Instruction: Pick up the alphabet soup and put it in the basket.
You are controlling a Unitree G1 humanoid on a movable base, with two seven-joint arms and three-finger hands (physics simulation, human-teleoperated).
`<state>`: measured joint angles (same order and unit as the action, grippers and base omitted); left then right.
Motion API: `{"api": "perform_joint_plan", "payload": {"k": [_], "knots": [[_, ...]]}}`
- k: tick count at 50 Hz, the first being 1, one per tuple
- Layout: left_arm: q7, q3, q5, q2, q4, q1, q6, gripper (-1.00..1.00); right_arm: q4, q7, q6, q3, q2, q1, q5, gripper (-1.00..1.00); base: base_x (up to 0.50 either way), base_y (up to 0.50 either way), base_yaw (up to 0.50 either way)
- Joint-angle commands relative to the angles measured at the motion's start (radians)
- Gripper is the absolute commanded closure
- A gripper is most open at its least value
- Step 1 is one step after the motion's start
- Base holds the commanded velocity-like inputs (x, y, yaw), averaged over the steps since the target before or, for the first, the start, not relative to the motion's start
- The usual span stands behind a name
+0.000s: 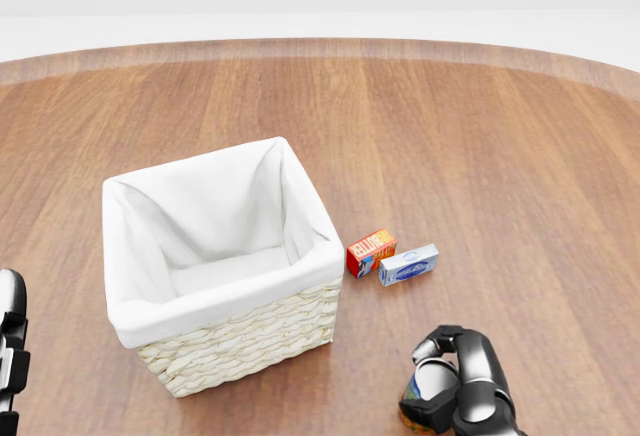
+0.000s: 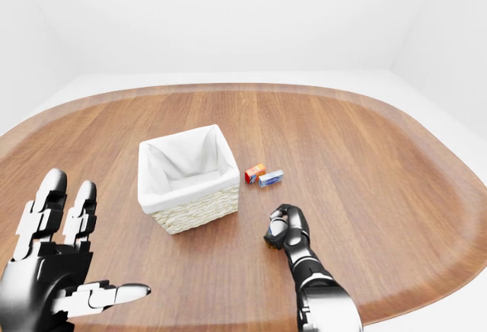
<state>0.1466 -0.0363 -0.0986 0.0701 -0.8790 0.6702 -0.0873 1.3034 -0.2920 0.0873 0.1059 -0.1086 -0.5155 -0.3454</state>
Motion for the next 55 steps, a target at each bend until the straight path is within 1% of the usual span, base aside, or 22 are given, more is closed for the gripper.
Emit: {"api": "perform_joint_plan", "payload": {"k": [1,22,30,35,40,46,49,50,52,55], "knots": [[-0.003,-0.003,0.003,-0.001,0.006,-0.019,0.0,-1.0,0.011,0.047,0.0,0.004,0.004,0.011,0.169,1.0,0.0,0.0,0.0],[-0.004,0.004,0.009,-0.005,0.015,-0.022,0.0,-1.0,-0.063,0.094,0.0,-0.004,-0.01,0.003,0.261,1.0,0.0,0.0,0.0],[-0.009,0.005,0.009,-0.011,0.026,-0.027,0.0,-1.0,-0.208,0.121,0.0,-0.011,-0.01,0.031,0.306,1.0,0.0,0.0,0.0],[-0.008,0.008,0.01,-0.011,0.023,-0.02,0.0,-1.0,-0.236,0.128,0.0,-0.013,-0.007,0.034,0.32,1.0,0.0,0.0,0.0],[-0.01,0.009,0.012,-0.012,0.027,-0.024,0.0,-1.0,-0.32,0.14,0.0,-0.013,-0.005,0.053,0.339,1.0,0.0,0.0,0.0],[-0.008,0.007,0.008,-0.01,0.023,-0.021,0.0,-1.0,-0.484,0.148,0.0,-0.014,-0.006,0.105,0.347,1.0,0.0,0.0,0.0],[-0.009,0.009,0.011,-0.01,0.024,-0.021,0.0,-1.0,-0.595,0.154,0.0,-0.006,-0.013,0.141,0.355,1.0,0.0,0.0,0.0],[-0.009,0.01,0.011,-0.01,0.024,-0.019,0.0,-1.0,-0.602,0.154,0.0,-0.005,-0.012,0.144,0.354,1.0,0.0,0.0,0.0],[-0.011,0.012,0.012,-0.011,0.024,-0.019,0.0,-1.0,-0.714,0.163,0.0,0.001,-0.014,0.179,0.366,1.0,0.0,0.0,0.0],[-0.015,0.011,0.014,-0.015,0.027,-0.027,0.0,-1.0,-0.817,0.171,0.0,0.009,-0.015,0.21,0.372,1.0,0.0,0.0,0.0]]}}
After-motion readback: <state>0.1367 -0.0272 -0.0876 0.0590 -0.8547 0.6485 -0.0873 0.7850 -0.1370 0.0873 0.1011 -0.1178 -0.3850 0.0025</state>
